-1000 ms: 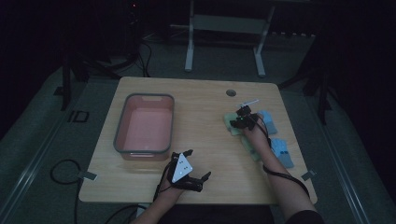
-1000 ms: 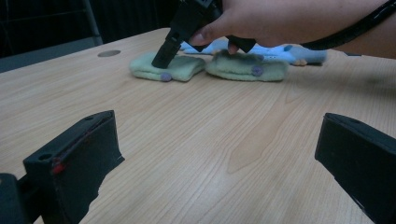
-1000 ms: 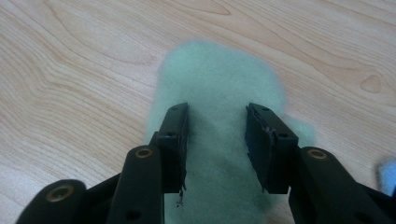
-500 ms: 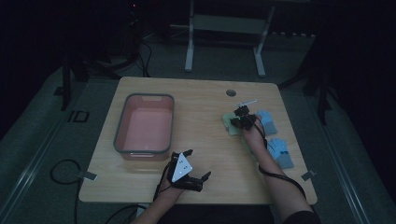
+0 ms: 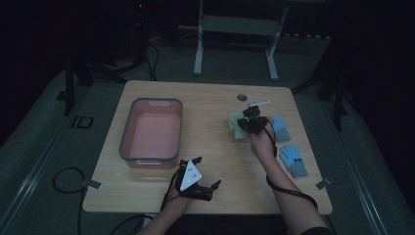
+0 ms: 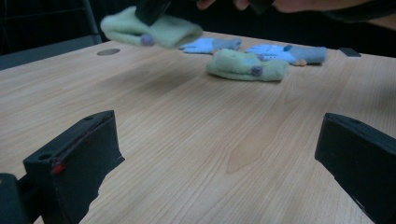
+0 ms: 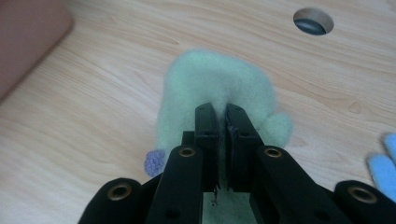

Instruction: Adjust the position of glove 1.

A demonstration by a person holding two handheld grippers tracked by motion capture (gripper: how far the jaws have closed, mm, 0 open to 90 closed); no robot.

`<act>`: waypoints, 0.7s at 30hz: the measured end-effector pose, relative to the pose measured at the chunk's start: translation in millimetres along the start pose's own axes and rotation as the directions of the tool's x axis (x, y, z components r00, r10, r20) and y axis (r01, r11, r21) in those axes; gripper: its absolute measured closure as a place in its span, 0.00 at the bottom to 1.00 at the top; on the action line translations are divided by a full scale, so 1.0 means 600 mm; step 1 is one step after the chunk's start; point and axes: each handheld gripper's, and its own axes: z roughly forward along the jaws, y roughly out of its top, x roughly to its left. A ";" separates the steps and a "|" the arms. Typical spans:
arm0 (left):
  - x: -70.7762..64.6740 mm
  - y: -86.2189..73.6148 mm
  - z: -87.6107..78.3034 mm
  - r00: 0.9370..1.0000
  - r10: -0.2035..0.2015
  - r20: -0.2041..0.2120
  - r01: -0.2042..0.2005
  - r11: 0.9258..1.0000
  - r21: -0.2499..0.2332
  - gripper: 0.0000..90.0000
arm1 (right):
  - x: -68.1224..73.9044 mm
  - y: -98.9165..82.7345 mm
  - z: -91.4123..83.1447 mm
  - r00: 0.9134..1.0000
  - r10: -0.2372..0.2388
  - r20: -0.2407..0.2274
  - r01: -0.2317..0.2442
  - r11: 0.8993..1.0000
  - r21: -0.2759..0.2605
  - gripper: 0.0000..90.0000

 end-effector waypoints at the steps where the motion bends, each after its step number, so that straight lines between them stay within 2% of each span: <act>1: 0.000 0.000 0.000 1.000 0.002 -0.001 -0.002 1.000 0.001 0.00 | 0.005 -0.001 -0.007 1.000 0.011 -0.004 -0.011 1.000 -0.008 0.95; 6: 0.000 0.000 0.000 1.000 0.003 -0.003 -0.003 1.000 0.002 0.00 | 0.036 -0.017 -0.035 0.999 0.034 -0.025 -0.035 0.999 -0.032 0.95; 7: 0.000 0.000 0.000 1.000 0.003 -0.003 -0.003 1.000 0.002 0.00 | 0.036 -0.017 -0.035 0.999 0.034 -0.025 -0.035 0.999 -0.032 0.95; 8: 0.000 0.000 0.000 1.000 0.003 -0.003 -0.003 1.000 0.002 0.00 | 0.048 -0.028 -0.044 0.999 0.041 -0.031 -0.043 0.998 -0.044 0.95; 11: 0.000 0.000 0.000 1.000 0.005 0.000 -0.005 1.000 0.004 0.00 | 0.066 -0.047 -0.053 0.999 0.038 -0.020 -0.039 0.998 -0.053 0.95; 15: 0.000 0.000 0.000 1.000 0.004 -0.002 -0.004 1.000 0.007 0.00 | 0.086 -0.073 -0.056 0.998 0.063 -0.024 -0.064 0.997 -0.053 0.95; 18: -0.001 0.000 0.000 1.000 0.005 -0.003 -0.005 1.000 0.004 0.00 | 0.101 -0.093 -0.049 0.997 0.076 -0.003 -0.076 0.996 -0.045 0.95; 21: -0.002 0.000 0.000 1.000 0.011 -0.004 -0.011 1.000 0.006 0.00 | 0.110 -0.106 -0.040 0.997 0.073 0.039 -0.072 0.997 -0.032 0.95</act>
